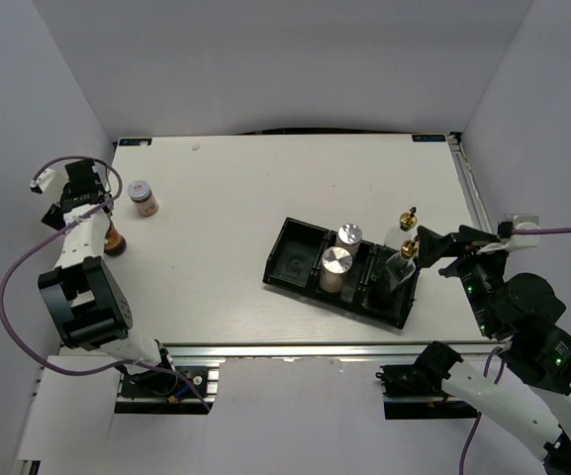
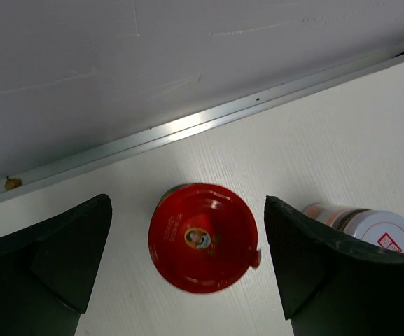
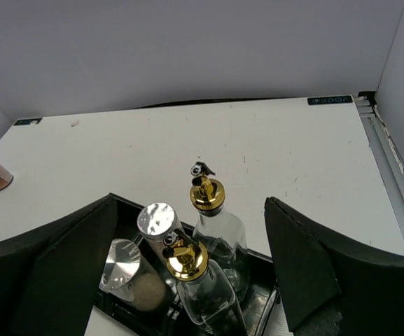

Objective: Organize the condiment bottles

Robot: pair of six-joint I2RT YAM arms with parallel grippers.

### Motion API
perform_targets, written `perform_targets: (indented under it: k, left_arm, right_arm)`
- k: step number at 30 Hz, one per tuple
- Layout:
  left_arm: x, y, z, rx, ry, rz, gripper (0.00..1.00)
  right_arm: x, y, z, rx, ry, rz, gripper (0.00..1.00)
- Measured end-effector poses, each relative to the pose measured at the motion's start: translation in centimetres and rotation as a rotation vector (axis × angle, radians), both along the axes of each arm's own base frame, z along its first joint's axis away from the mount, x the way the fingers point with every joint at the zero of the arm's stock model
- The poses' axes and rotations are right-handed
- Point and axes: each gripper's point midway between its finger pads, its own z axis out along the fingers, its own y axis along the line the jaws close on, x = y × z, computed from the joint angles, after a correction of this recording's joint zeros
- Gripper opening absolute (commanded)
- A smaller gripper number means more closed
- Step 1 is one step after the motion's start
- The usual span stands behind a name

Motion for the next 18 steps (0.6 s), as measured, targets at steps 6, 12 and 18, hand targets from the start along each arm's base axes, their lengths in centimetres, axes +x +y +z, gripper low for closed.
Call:
perform_targets:
  k: [6,12,18]
  left_arm:
    - [1.0,1.6,-2.2,-0.044,-0.009,-0.007,0.98]
    - [2.2,0.5,-4.5,-0.107,-0.002,-0.086,0.98]
    - [2.8,-0.8,-5.7,-0.157,-0.006,-0.157,0.95]
  right_arm:
    - [-0.4,-0.4,3.6,0.028,-0.047,0.003,0.89]
    - [-0.7,-0.6,5.5,0.049,-0.071,0.008,0.89]
    - [-0.6,-0.5,5.6,0.047,-0.071,0.007,0.89]
